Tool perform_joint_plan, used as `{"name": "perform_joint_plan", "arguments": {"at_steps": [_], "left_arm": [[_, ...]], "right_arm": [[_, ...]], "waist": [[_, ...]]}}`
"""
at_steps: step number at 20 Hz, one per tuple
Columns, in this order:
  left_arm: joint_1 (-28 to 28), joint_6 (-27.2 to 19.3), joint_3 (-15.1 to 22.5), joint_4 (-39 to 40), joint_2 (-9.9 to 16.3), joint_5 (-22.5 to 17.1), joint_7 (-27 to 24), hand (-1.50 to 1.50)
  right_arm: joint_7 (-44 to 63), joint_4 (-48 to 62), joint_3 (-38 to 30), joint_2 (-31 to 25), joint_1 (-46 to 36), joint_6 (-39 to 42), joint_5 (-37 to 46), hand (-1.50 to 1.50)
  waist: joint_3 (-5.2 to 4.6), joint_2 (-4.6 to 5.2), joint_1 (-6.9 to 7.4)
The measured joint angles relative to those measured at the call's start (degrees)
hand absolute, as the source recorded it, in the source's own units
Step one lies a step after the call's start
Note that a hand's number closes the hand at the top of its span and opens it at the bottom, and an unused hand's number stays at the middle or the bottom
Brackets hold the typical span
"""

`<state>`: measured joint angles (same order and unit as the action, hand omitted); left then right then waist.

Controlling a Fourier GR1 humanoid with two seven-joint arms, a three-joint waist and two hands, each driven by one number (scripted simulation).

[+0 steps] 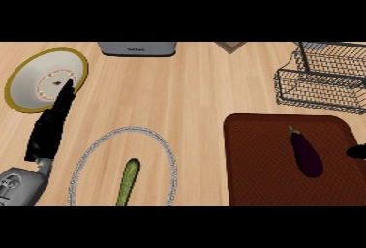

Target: Pick the eggplant from the tray and place it in the tiered basket

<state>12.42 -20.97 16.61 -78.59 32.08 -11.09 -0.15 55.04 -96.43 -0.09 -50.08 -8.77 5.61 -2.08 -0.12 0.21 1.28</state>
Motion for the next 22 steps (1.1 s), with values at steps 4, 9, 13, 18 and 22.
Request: {"name": "perform_joint_plan", "arguments": {"at_steps": [4,9,13,18,22], "left_arm": [[-0.3,0.3,-0.4,-0.9,-0.7,1.1,0.8,0.0],[0.0,1.0,-1.5,0.3,-1.6,2.0,0.3,0.0],[0.0,1.2,-2.1,0.3,-2.4,2.7,0.7,0.0],[-0.8,1.5,-2.9,-1.4,-2.9,3.9,2.2,0.0],[-1.8,2.1,-3.8,-2.3,-3.5,5.0,2.6,0.0]], "right_arm": [[4.0,4.5,4.3,3.3,-6.4,0.7,2.3,-1.5],[5.6,10.9,7.0,6.3,-10.7,2.0,2.4,-1.5],[6.8,14.0,9.1,7.8,-12.6,3.0,2.9,-1.5],[7.0,16.1,11.3,9.9,-12.3,3.7,4.6,-1.5],[7.3,15.2,11.9,11.0,-11.1,4.3,5.8,-1.5]], "waist": [[0.04,-0.03,0.02],[0.07,-0.04,-0.31],[0.09,-0.09,-0.53],[0.11,-0.18,-0.8],[0.11,-0.23,-1.02]]}}
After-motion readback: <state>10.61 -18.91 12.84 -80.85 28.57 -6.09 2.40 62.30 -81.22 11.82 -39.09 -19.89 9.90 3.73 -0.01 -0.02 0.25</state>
